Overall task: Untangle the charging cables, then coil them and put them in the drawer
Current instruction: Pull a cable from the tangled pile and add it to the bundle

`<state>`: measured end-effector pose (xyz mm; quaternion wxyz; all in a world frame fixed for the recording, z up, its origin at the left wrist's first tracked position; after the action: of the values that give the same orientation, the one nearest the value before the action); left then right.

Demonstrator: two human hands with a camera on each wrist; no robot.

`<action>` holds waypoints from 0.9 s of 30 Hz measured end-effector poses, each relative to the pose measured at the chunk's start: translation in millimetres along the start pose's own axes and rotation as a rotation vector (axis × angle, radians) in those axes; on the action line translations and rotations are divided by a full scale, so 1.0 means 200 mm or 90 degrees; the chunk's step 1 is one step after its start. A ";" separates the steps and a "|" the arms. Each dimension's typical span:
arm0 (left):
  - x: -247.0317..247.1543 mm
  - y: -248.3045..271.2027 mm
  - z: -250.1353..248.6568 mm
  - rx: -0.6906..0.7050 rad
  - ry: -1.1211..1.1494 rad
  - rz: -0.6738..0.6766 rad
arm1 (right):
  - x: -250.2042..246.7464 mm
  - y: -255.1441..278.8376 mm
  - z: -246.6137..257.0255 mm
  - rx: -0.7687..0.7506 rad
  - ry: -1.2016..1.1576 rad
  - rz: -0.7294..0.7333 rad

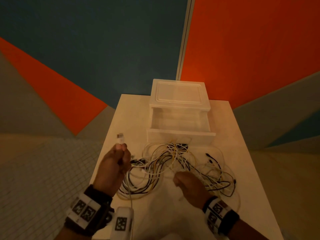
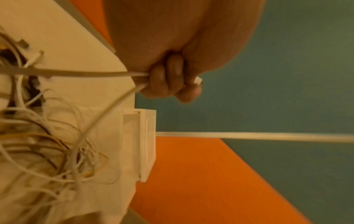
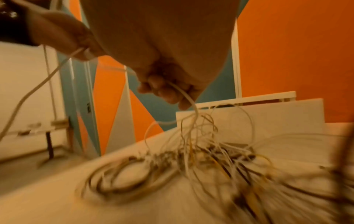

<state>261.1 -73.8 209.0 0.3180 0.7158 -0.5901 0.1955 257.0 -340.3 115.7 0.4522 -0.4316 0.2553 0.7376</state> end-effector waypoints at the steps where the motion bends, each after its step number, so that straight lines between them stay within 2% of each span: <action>1: 0.02 0.02 0.03 0.021 -0.096 0.017 | -0.04 -0.04 0.02 -0.008 -0.003 -0.036; 3: 0.06 0.03 0.12 0.057 -0.252 0.065 | -0.13 -0.15 0.15 -0.063 -0.005 -0.088; 6: 0.13 0.02 0.20 0.049 -0.322 0.142 | -0.27 -0.30 0.35 -0.140 0.025 -0.108; 8: 0.15 0.03 0.17 0.046 -0.297 0.148 | -0.33 -0.37 0.41 -0.146 0.030 -0.088; 11: 0.15 0.05 0.00 0.082 -0.198 0.092 | -0.35 -0.39 0.34 -0.143 -0.002 -0.033; 15: 0.07 0.02 -0.30 0.126 0.043 0.089 | -0.24 -0.35 -0.06 0.004 -0.026 0.006; 18: 0.01 0.00 -0.34 0.120 0.064 0.079 | -0.18 -0.28 -0.23 0.097 -0.013 0.029; 21: -0.03 -0.01 -0.27 0.079 0.034 0.045 | -0.15 -0.25 -0.25 0.149 0.054 0.060; 23: -0.03 -0.01 -0.19 0.058 -0.025 0.045 | -0.18 -0.27 -0.22 0.154 -0.004 -0.011; 27: 0.01 0.00 -0.03 0.027 -0.188 0.056 | -0.39 -0.31 -0.03 0.120 -0.341 -0.192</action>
<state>261.8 -71.5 215.4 0.2039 0.7166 -0.6572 0.1141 331.4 -351.5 182.3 0.6453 -0.2111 0.1274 0.7230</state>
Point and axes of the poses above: each hand's wrist, its own y-axis away from the middle knuckle, its own x-axis out of the palm, z = x × y, the point moved 1 cm from there along -y, towards the middle knuckle, and after that the axes turned 14 degrees about y, right-handed, at the moved point
